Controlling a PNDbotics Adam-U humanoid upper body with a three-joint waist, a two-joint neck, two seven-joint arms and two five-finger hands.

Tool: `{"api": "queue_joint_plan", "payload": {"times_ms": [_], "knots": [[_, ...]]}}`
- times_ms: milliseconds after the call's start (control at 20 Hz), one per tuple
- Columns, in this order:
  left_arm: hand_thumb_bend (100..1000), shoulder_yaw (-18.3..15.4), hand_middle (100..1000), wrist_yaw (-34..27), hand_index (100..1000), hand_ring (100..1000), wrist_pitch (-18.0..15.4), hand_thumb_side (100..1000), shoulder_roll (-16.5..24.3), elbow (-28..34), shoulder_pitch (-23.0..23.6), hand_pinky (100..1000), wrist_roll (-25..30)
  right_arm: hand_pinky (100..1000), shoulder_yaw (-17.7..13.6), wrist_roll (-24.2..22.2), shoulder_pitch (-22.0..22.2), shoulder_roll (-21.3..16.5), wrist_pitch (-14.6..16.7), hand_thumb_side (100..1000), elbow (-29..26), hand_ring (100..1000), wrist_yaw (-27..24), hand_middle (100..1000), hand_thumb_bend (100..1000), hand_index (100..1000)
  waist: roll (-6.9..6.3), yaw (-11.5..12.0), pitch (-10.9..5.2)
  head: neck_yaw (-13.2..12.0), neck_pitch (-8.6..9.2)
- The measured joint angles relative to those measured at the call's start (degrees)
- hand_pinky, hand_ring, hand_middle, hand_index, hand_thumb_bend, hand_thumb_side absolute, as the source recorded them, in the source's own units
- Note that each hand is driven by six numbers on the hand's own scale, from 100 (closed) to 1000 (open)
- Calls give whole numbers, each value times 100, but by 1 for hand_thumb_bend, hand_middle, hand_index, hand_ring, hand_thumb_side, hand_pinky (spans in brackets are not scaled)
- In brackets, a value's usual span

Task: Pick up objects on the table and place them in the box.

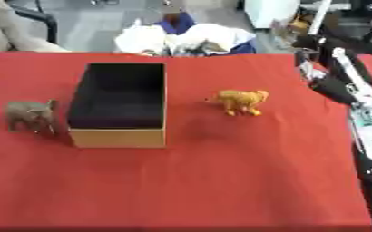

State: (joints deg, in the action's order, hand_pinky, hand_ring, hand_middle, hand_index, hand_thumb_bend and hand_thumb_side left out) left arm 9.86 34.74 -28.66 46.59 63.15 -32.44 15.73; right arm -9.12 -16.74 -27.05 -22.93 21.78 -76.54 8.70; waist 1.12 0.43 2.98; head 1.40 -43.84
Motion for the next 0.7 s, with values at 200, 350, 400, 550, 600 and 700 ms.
{"api": "queue_joint_plan", "payload": {"times_ms": [200,350,400,550,600,700], "knots": [[472,28,671,146,802,659,-53,499,-102,-143,-89,708,-77,794,1,-3,0,1,2,576,0,900,0,751,100,863,4,0,1,-7,0],[482,60,671,315,801,660,-95,497,-194,-248,-182,708,-148,794,1,-4,0,11,3,575,1,901,0,752,100,863,5,-1,1,-7,0],[484,72,671,371,801,661,-108,497,-227,-287,-215,708,-174,794,1,-6,0,18,4,575,1,901,0,752,100,863,5,-1,1,-6,0],[500,103,665,543,800,663,-163,501,-321,-409,-301,709,-237,794,1,-12,0,41,9,582,1,901,0,752,100,863,7,-2,1,-6,0],[503,117,662,608,800,664,-181,504,-352,-449,-324,709,-257,795,2,-12,0,41,9,582,1,901,0,752,100,863,7,-4,1,-6,0],[512,124,663,736,801,665,-213,510,-418,-537,-372,710,-294,795,2,-13,1,42,9,583,1,901,-2,752,100,863,8,-7,1,-5,0]]}}
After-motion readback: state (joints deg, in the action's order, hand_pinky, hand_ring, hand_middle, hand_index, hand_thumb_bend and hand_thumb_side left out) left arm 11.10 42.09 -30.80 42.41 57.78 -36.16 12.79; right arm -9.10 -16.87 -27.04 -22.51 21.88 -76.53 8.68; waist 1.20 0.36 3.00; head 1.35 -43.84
